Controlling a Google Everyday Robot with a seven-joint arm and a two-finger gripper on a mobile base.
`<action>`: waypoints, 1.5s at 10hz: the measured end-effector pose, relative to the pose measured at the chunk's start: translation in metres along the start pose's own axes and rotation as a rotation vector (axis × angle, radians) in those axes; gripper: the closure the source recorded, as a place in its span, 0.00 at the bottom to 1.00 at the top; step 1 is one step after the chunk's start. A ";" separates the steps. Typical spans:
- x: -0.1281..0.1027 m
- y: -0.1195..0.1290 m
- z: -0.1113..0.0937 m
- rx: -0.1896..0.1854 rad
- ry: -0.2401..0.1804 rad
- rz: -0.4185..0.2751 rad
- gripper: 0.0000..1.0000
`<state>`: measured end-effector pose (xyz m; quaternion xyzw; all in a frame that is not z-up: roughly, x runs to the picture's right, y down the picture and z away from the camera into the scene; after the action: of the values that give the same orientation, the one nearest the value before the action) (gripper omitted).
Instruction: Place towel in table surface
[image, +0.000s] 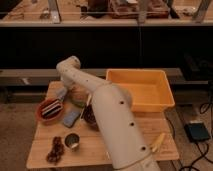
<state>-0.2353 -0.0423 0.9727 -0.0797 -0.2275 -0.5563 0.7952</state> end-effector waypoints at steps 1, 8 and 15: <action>0.010 0.008 -0.028 0.017 0.017 0.038 1.00; 0.042 0.066 -0.177 0.093 0.180 0.190 1.00; 0.057 0.040 -0.130 0.118 0.131 0.260 1.00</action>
<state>-0.1475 -0.1250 0.8886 -0.0253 -0.1953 -0.4385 0.8769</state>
